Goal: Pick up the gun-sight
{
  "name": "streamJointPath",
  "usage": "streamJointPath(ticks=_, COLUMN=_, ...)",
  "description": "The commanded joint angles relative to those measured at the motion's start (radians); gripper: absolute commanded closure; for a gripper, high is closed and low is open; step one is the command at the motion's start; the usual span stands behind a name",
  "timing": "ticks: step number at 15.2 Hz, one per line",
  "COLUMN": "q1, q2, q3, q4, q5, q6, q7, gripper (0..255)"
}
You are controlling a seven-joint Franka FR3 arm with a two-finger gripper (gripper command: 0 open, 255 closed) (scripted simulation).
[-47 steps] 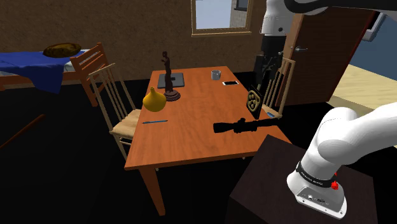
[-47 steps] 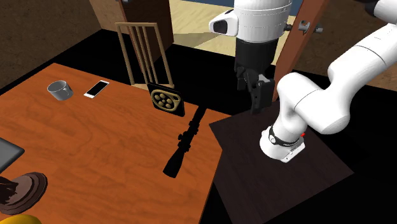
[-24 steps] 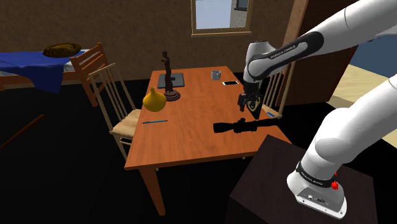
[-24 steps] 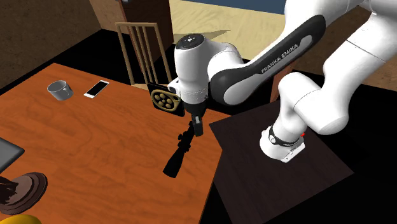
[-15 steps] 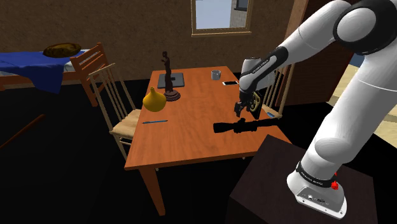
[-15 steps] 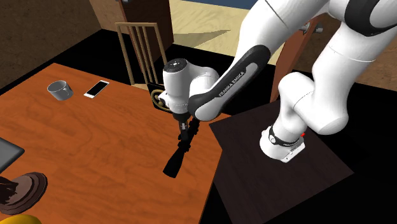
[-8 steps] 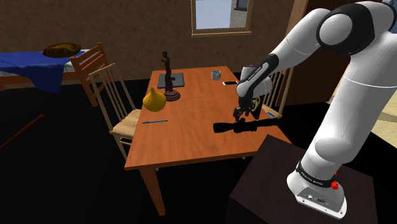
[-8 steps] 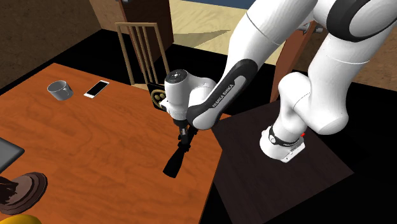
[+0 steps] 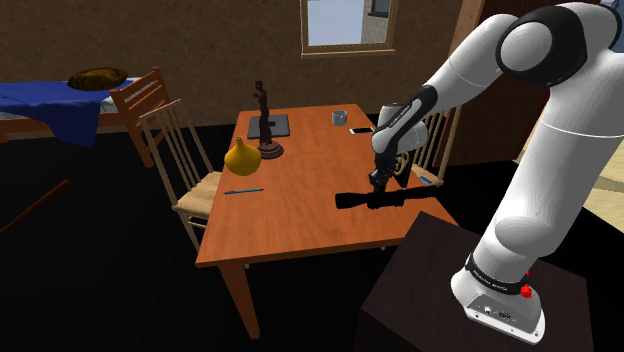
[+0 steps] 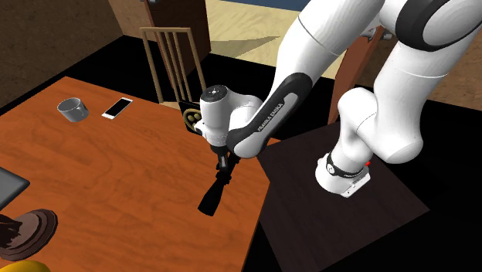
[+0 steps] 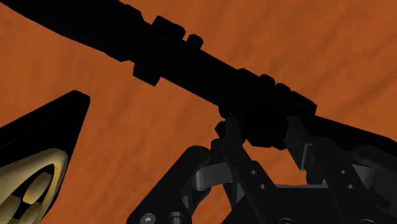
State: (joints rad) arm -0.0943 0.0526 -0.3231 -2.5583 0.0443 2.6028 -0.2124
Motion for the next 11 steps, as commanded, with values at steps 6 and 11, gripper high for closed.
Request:
streamJointPath(ticks=6, q1=0.000, q2=-0.039, q3=-0.004, q4=0.003, q5=-0.026, q6=-0.041, q7=0.018, gripper=255)
streamJointPath(ticks=11, q1=-0.002, q2=-0.106, q3=-0.005, q4=0.015, q5=-0.063, q6=-0.116, q7=0.045, gripper=255)
